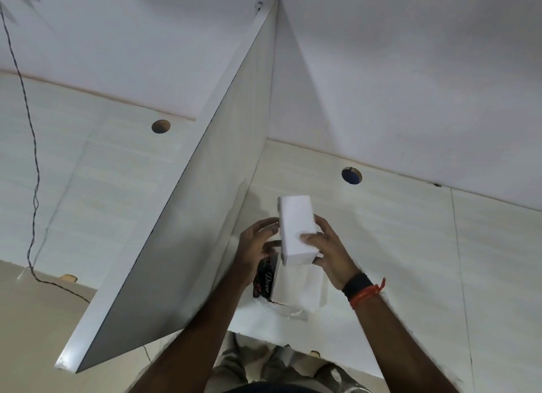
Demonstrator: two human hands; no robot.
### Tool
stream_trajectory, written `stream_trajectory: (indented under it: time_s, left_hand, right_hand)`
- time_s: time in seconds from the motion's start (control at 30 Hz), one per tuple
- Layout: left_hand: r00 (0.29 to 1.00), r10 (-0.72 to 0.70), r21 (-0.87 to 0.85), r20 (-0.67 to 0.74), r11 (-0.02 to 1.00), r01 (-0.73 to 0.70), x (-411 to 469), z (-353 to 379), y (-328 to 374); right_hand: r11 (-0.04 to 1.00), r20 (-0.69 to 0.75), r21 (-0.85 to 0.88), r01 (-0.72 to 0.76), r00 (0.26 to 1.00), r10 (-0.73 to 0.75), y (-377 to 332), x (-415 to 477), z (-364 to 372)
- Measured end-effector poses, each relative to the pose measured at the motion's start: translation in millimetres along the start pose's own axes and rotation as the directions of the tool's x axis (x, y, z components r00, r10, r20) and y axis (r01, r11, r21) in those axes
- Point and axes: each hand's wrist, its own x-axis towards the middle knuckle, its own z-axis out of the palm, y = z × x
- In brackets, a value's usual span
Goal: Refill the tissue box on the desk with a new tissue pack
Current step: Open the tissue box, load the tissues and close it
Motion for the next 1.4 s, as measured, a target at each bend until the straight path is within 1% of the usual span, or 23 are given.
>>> stream_trajectory:
  time_s: [0.07,0.13,0.17,0.2,0.27,0.3,0.37,0.53,0.67,0.8,1.0,1.07,1.13,1.23,1.3,1.33,1.4]
  left_hand:
    - [1.0,-0.032,-0.046,0.001,0.998,0.032,-3.6,-0.5,-2.7]
    - [0.995,-0.084,-0.102,0.047,0.991,0.088,-8.4,3.2,-4.0]
    - [0.993,-0.103,-0.134,0.061,0.985,0.11,-10.5,4.6,-3.7]
    - [0.992,-0.105,-0.15,0.072,0.982,0.115,-11.2,4.8,-2.4]
    - [0.992,-0.049,-0.1,0.112,0.993,0.061,-10.0,3.4,2.9]
    - [0.99,-0.016,-0.047,0.138,0.999,0.023,-8.6,2.3,4.9]
    - [0.985,0.005,0.014,0.172,1.0,-0.007,-7.0,1.5,8.1]
    - [0.984,-0.02,0.056,0.179,0.998,0.01,-4.9,7.2,14.5]
    - [0.983,-0.008,0.084,0.181,0.996,-0.007,-0.3,9.4,17.1]
    - [0.986,-0.013,0.059,0.165,0.998,0.003,1.7,12.8,14.6]
    - [0.98,-0.059,0.043,0.189,0.998,0.052,9.3,10.3,7.3]
    - [0.98,-0.074,0.02,0.183,0.997,0.071,12.9,7.1,6.3]
    - [0.979,-0.116,-0.03,0.165,0.992,0.123,15.4,4.2,8.2]
    - [0.972,-0.154,-0.065,0.176,0.984,0.168,22.0,3.7,8.2]
    - [0.977,-0.151,-0.23,0.148,0.956,0.183,26.8,3.6,8.2]
    - [0.979,-0.156,-0.331,0.132,0.924,0.192,30.1,2.2,8.0]
    - [0.98,-0.182,-0.479,0.073,0.856,0.195,38.1,-3.2,6.6]
  right_hand:
    - [0.998,-0.014,0.056,-0.009,1.0,0.009,-0.2,-1.6,3.6]
    - [0.993,-0.031,-0.103,0.057,0.998,-0.06,-3.3,1.3,7.0]
    - [0.986,-0.035,-0.146,0.081,0.996,-0.087,-4.8,2.5,8.7]
    - [0.987,-0.042,-0.138,0.081,0.995,-0.088,-6.5,3.5,9.8]
    - [0.991,-0.046,-0.107,0.081,0.995,-0.086,-8.8,3.9,9.4]
    - [0.989,-0.052,-0.119,0.088,0.994,-0.094,-9.9,3.6,8.7]
    - [0.984,-0.047,-0.148,0.098,0.993,-0.106,-10.3,3.4,7.5]
    - [0.985,-0.064,-0.156,0.074,0.994,-0.085,-8.8,2.0,5.7]
    - [0.986,-0.066,-0.145,0.078,0.994,-0.089,-9.3,2.4,3.0]
    - [0.991,-0.041,-0.117,0.07,0.996,-0.075,-8.7,6.9,-5.7]
    - [0.996,-0.006,-0.076,0.043,0.999,-0.044,-3.3,14.9,-13.9]
    - [0.999,0.001,-0.035,0.034,0.999,-0.034,-1.7,18.6,-17.5]
    - [0.999,-0.004,0.035,0.023,1.0,-0.023,0.0,22.8,-22.8]
    - [0.998,0.012,0.052,0.022,1.0,-0.023,1.6,29.7,-29.8]
    - [0.99,0.012,0.137,0.026,1.0,-0.028,3.3,36.9,-35.6]
    - [0.974,-0.01,0.226,0.025,1.0,-0.023,4.0,40.8,-39.4]
    - [0.893,-0.066,0.451,0.011,0.998,0.021,7.8,50.1,-50.1]
